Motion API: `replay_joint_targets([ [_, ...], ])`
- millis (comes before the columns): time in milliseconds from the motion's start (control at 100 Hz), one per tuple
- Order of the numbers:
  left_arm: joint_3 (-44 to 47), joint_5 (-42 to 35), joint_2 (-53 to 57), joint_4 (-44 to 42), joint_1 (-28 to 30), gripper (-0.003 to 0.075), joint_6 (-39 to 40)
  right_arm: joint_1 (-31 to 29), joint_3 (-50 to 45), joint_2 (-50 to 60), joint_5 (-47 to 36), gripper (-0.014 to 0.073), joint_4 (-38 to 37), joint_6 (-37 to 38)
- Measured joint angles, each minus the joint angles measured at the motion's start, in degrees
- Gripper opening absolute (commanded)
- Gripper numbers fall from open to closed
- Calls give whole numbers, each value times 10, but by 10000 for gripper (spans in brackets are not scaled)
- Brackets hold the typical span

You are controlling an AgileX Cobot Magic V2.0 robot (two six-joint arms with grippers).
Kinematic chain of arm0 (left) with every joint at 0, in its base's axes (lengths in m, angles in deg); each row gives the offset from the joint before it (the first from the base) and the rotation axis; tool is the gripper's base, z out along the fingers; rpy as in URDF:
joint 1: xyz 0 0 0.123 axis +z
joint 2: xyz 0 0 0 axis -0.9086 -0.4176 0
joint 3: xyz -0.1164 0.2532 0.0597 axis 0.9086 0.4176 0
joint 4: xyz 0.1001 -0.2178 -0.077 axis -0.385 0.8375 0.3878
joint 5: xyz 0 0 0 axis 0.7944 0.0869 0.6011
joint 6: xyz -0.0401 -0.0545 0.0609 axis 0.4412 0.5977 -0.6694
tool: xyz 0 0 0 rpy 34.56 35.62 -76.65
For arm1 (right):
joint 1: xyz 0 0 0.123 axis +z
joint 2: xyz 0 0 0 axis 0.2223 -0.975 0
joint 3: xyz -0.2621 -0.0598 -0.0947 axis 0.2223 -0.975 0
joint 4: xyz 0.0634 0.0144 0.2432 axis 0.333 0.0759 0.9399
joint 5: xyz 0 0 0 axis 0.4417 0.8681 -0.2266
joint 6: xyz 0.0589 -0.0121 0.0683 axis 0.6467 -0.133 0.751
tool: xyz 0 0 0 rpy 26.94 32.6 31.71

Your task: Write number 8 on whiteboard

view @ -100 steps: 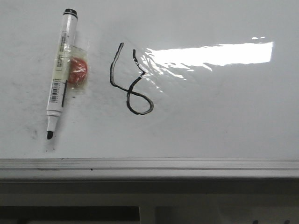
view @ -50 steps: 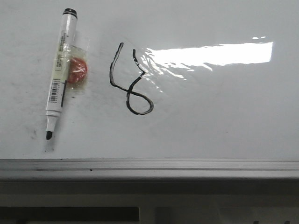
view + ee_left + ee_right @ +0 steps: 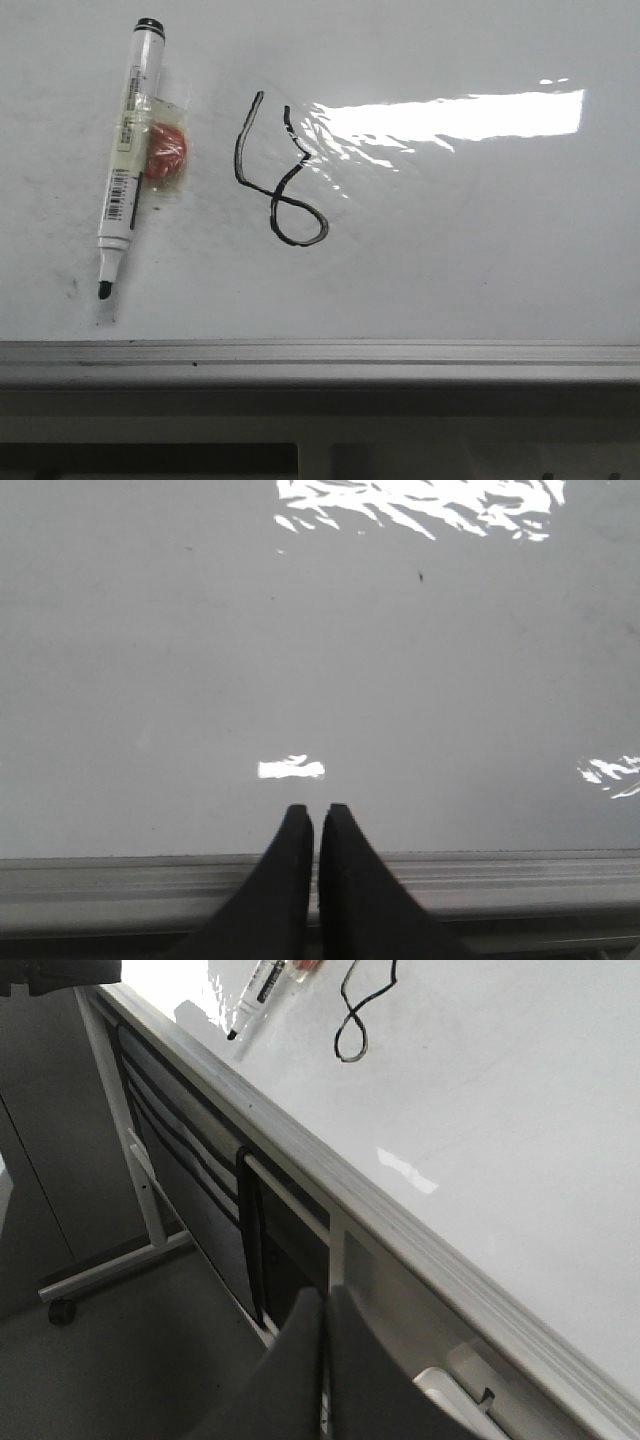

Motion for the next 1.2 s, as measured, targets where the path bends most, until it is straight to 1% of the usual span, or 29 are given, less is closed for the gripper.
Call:
replay_joint_targets([
  [110,0,0,0,0,0,-20,0,0,-1,0,0,-64,0,0],
  [170,0,0,0,0,0,-20,0,-4,-13,0,-14,-64,0,0],
  [230,0,0,0,0,0,-20,0,-19,-33,0,-48,-64,-9,0],
  [320,0,0,0,0,0,-20,0,-71,-72,0,-126,-64,-28,0],
  [390,0,0,0,0,0,-20,0,-132,-72,0,-147,-64,-32,0],
  [460,0,0,0,0,0,-20,0,-209,-72,0,-175,-64,-34,0],
  [590,0,0,0,0,0,-20,0,-371,-72,0,-184,-64,-36,8],
  [650,0,0,0,0,0,-20,0,-444,-72,0,-165,-64,-36,29],
  [700,0,0,0,0,0,-20,0,-492,-72,0,-145,-64,-36,43],
  [790,0,0,0,0,0,-20,0,-556,-72,0,-89,-64,-36,50],
  [889,0,0,0,0,0,-20,0,-587,-72,0,-83,-64,-36,55],
  [1199,0,0,0,0,0,-20,0,-592,-72,0,-83,-64,-36,56],
])
